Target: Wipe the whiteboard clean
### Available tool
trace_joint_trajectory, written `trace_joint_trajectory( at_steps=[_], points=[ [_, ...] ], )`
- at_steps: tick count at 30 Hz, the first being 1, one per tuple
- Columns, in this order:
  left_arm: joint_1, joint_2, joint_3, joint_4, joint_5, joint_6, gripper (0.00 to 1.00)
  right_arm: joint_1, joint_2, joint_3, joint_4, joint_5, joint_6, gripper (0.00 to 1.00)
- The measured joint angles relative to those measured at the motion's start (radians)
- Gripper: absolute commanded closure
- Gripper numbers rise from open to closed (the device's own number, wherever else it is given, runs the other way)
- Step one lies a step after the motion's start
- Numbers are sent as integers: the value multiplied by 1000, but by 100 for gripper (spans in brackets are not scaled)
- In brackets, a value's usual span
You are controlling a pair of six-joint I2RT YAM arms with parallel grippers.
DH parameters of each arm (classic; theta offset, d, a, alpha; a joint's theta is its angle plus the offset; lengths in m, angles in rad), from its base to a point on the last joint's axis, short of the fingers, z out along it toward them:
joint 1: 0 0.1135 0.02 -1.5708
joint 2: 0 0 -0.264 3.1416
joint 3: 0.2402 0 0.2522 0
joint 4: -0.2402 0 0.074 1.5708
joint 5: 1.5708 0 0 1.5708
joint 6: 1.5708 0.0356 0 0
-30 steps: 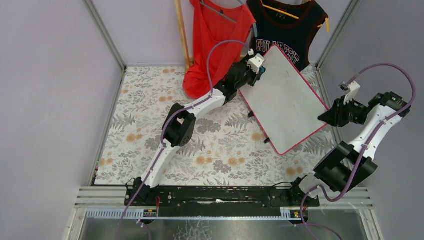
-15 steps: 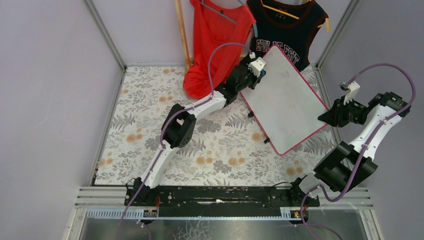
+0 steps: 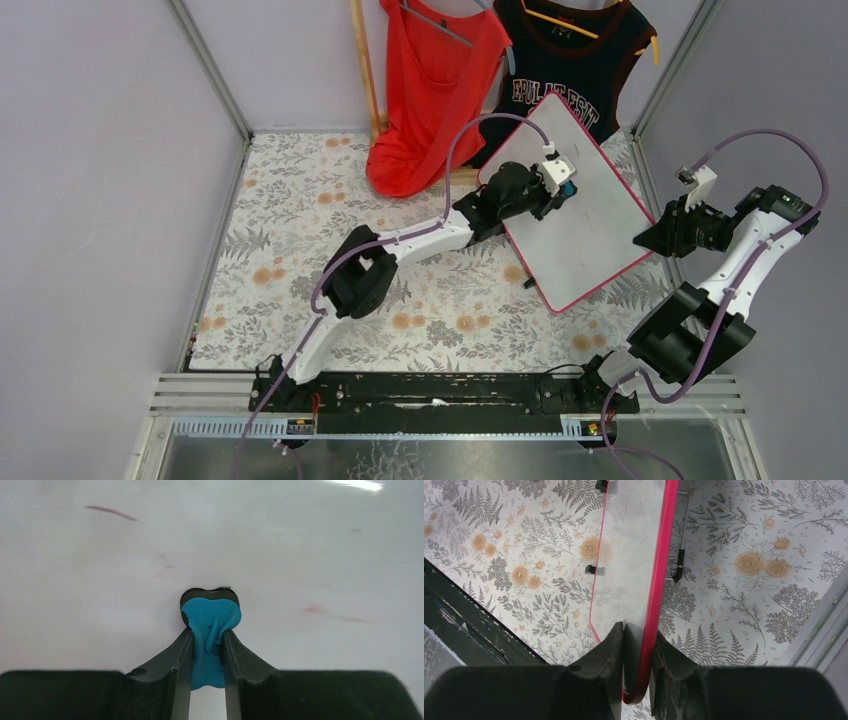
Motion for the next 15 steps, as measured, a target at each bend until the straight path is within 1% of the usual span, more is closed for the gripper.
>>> trace_joint_trajectory(
  at_steps=[9, 15],
  points=[
    [-106, -60, -129, 56, 92, -68, 100, 6, 3, 2, 0, -13, -4, 100],
    [-120, -72, -171, 75, 121, -107, 100, 10, 8, 6, -1, -17, -4, 100]
  ],
)
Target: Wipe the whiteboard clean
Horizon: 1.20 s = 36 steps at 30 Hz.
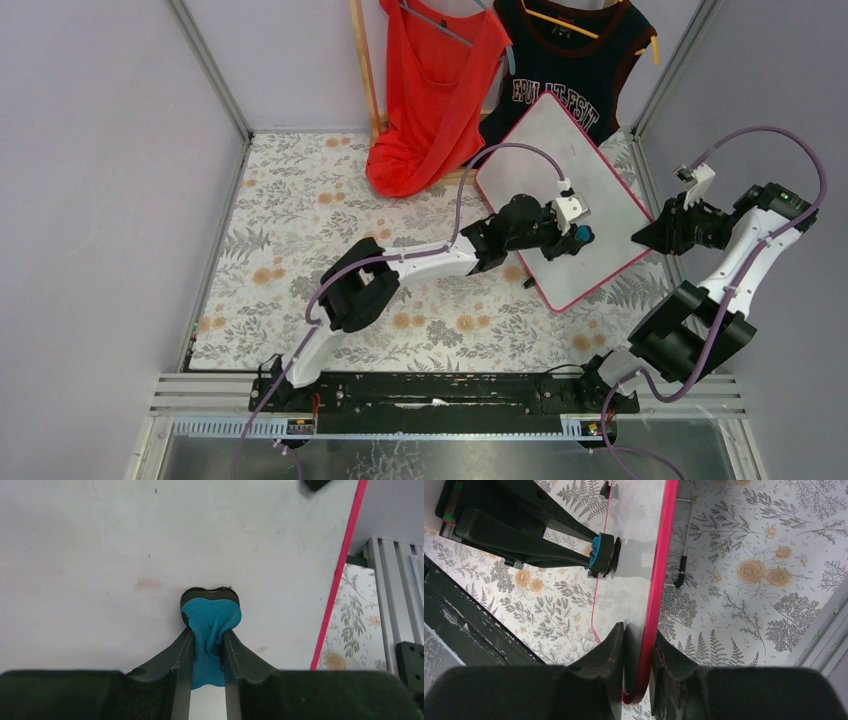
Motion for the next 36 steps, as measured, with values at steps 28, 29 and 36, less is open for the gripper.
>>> trace_joint_trajectory(
  at_steps=[28, 29, 36],
  points=[
    [164, -448, -230, -476, -168, -98, 100, 27, 44, 11, -29, -8, 28, 83],
    [174, -475, -259, -484, -181, -101, 100, 29, 45, 15, -30, -6, 32, 78],
    [205, -556, -374, -523, -256, -146, 100, 40, 48, 44, -34, 49, 43, 46]
  ],
)
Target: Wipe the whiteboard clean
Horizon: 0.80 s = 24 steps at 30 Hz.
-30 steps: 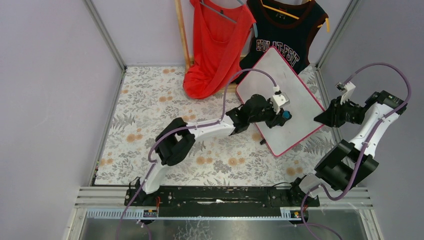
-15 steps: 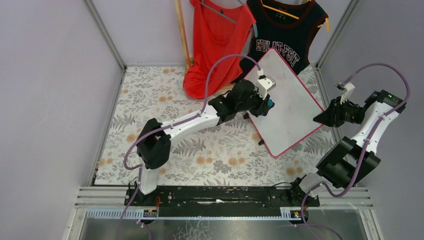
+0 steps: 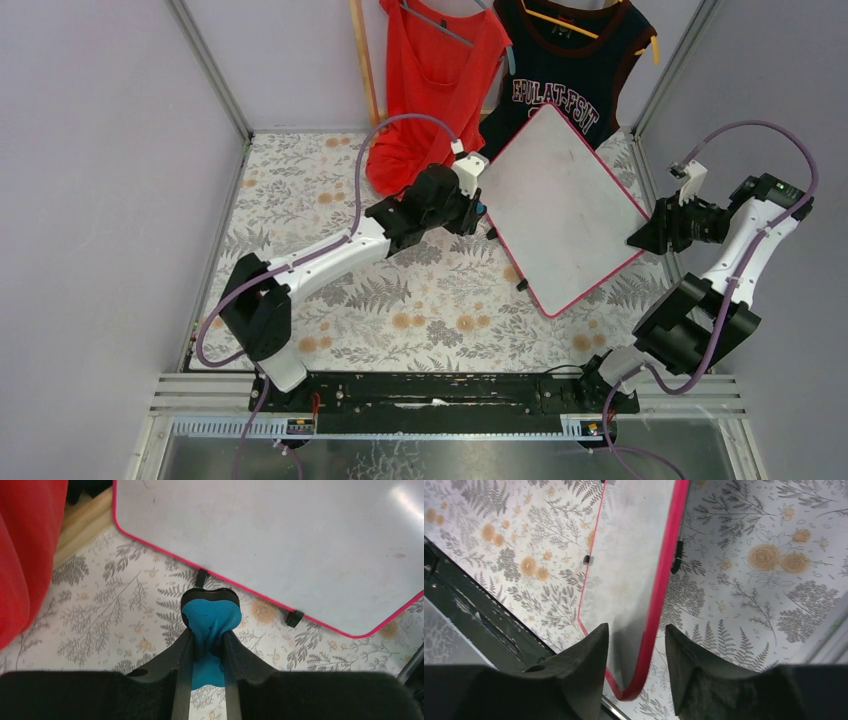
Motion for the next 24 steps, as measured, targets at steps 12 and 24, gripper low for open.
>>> trace_joint_trajectory(
  at_steps=[12, 24],
  points=[
    [20, -27, -80, -43, -75, -55, 100, 2, -9, 29, 13, 49, 36, 25],
    [47, -29, -103, -48, -120, -79, 100, -35, -117, 29, 164, 99, 234, 23]
  ],
)
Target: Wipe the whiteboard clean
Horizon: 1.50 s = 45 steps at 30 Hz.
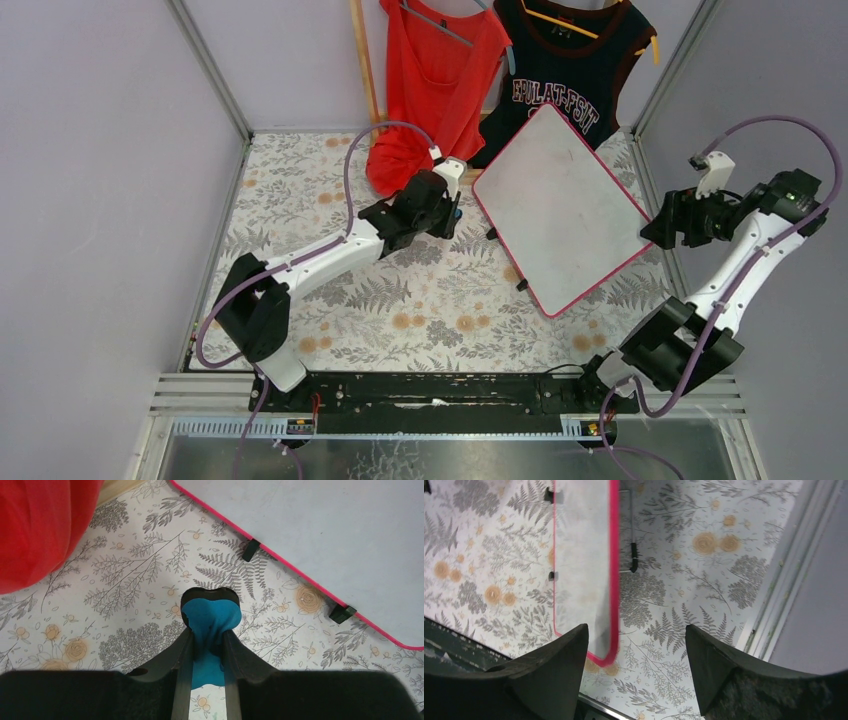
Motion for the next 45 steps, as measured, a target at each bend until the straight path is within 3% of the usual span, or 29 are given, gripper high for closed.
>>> trace_joint_trajectory(
  at_steps=[12, 23, 29, 39, 45],
  points=[
    [99, -25, -63, -5, -29, -76, 100, -219, -14, 0, 154, 0, 228, 22],
    [137, -38, -109, -18, -46, -139, 100, -227, -140, -7, 227, 29, 322, 20],
    [178, -31, -157, -14, -47, -171, 100, -227, -225, -122, 311, 95, 370, 21],
    [226, 17, -220, 10, -49, -196, 100, -227, -237, -444, 466, 187, 476, 21],
    [281, 28, -224, 34, -43, -200, 99, -227, -239, -547, 574, 229, 535, 22]
  ],
)
